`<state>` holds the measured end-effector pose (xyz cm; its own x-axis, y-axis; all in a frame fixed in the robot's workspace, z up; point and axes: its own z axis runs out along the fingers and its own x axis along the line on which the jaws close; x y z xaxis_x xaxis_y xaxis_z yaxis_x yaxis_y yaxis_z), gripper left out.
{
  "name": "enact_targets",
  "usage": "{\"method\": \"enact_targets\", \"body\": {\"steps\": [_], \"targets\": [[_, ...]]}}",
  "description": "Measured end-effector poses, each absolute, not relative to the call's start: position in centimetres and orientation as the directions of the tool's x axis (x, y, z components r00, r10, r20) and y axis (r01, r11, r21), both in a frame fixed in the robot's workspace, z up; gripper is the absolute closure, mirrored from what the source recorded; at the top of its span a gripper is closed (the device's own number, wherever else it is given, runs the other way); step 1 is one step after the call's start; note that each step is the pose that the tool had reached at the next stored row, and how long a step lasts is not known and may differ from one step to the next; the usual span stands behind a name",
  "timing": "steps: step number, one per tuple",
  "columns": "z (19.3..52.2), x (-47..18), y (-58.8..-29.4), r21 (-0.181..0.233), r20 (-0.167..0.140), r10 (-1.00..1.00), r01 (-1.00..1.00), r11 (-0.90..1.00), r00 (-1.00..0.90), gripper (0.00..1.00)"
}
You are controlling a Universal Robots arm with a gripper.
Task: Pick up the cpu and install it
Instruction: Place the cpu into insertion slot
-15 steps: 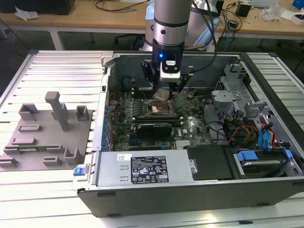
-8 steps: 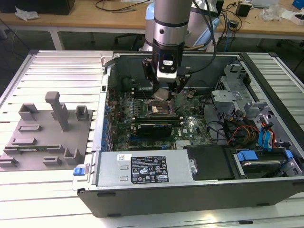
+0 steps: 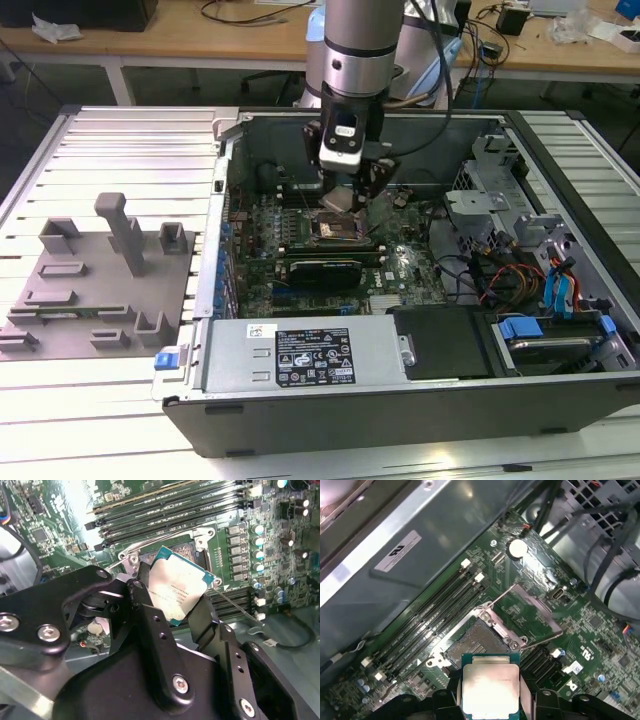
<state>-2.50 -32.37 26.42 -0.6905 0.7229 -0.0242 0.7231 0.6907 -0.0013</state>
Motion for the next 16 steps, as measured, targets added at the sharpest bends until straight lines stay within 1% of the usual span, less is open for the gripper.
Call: {"method": "enact_targets", "body": {"steps": [9, 16], "targets": [[26.41, -2.49, -32.37, -0.001, -0.024, 0.814, 0.815, 0.58, -0.58, 0.45], [26.38, -2.49, -32.37, -0.001, -0.024, 0.909, 0.91, 0.416, -0.416, 0.45]]}}
